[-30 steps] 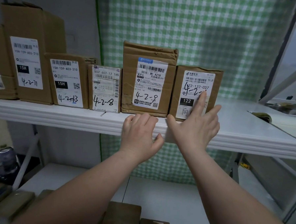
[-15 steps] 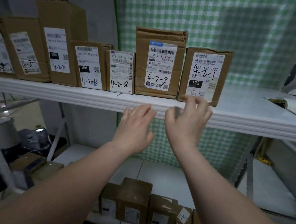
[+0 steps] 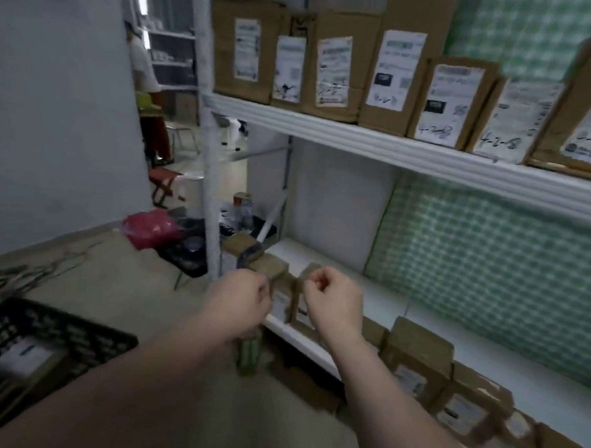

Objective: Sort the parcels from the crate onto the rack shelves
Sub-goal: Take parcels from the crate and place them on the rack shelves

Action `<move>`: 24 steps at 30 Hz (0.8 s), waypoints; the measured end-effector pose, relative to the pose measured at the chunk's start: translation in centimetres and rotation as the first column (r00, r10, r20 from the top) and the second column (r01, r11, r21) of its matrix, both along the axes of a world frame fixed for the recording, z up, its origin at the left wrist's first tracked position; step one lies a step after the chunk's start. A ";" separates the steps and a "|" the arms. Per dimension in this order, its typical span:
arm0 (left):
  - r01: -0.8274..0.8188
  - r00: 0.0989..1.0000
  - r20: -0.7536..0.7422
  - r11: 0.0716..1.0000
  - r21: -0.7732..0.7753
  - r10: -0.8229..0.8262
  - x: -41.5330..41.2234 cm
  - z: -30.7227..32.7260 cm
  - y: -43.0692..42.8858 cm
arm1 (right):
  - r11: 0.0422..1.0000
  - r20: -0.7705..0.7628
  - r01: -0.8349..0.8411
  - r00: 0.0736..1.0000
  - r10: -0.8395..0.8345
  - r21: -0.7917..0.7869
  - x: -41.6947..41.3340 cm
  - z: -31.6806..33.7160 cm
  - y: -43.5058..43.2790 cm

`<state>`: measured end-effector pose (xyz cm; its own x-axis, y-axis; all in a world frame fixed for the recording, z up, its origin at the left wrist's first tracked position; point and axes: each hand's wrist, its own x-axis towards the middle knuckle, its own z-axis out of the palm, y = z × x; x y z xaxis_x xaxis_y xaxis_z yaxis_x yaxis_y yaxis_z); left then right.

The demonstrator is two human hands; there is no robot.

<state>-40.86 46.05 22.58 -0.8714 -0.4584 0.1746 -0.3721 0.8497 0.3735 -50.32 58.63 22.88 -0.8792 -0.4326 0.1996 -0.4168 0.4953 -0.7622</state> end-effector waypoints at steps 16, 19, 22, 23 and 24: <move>-0.676 0.736 0.304 0.680 0.284 0.604 34.6 -14.5 -19.4 | 0.729 0.347 -0.580 0.811 0.472 0.364 23.5 -14.4 -23.8; -0.714 0.699 0.366 0.633 0.300 0.614 37.3 -16.9 -21.9 | 0.656 0.391 -0.639 0.767 0.508 0.401 24.9 -17.0 -27.2; -0.762 0.646 0.430 0.560 0.326 0.631 38.9 -19.1 -24.9 | 0.587 0.442 -0.691 0.722 0.533 0.421 25.8 -19.9 -30.9; -0.776 0.630 0.464 0.533 0.338 0.623 39.2 -19.8 -26.0 | 0.568 0.470 -0.703 0.710 0.525 0.428 25.9 -20.9 -32.2; -0.785 0.618 0.502 0.511 0.351 0.605 39.4 -20.3 -27.3 | 0.550 0.494 -0.711 0.702 0.513 0.438 25.9 -21.8 -33.6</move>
<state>-1.48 18.80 2.25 -0.1866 -0.8681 -0.4600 -0.9135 -0.0190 0.4064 -24.44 25.04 1.06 -0.3188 -0.8208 -0.4740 -0.6092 0.5606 -0.5610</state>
